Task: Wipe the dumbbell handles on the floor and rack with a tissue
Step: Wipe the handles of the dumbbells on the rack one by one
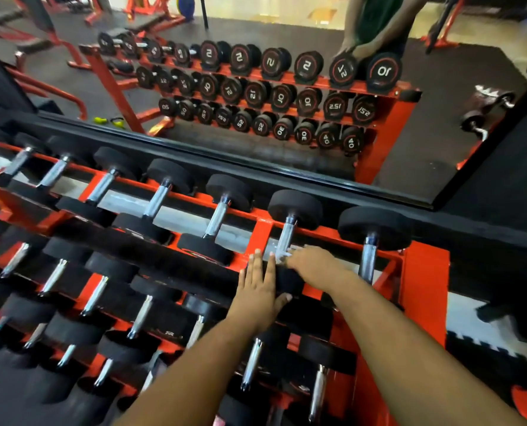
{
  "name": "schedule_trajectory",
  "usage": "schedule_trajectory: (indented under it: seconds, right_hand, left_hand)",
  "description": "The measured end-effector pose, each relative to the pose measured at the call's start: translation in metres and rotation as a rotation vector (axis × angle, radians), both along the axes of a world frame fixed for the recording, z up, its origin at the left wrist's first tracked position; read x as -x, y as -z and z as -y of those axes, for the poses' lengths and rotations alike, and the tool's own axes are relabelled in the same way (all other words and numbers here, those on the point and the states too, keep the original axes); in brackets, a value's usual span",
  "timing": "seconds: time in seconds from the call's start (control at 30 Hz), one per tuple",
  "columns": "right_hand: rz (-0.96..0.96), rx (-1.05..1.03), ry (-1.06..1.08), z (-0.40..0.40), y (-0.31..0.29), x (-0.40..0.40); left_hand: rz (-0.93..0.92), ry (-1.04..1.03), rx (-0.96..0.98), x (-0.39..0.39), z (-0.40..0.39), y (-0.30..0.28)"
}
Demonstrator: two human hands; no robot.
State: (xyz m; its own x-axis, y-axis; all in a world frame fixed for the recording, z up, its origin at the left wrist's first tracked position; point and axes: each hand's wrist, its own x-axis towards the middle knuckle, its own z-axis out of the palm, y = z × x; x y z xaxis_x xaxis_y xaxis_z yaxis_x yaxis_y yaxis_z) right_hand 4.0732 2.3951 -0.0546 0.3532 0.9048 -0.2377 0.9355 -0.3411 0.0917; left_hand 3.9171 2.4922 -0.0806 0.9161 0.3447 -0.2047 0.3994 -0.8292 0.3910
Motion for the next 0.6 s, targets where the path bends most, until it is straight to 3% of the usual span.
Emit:
schedule_trajectory:
  seconds: [0.1,0.4,0.6]
  right_hand:
    - [-0.068,-0.055,0.099,0.031,-0.021,0.01]
    - [-0.3,-0.928,0.498,0.118,-0.026,0.064]
    - [-0.465,-1.081,0.803,0.163,-0.032,0.101]
  left_hand:
    - [-0.025,-0.02,0.007,0.022,0.013,0.001]
    - [-0.034,0.023,0.161,0.063,0.053,-0.011]
    - [-0.033,0.098,0.255,0.086,0.076,-0.005]
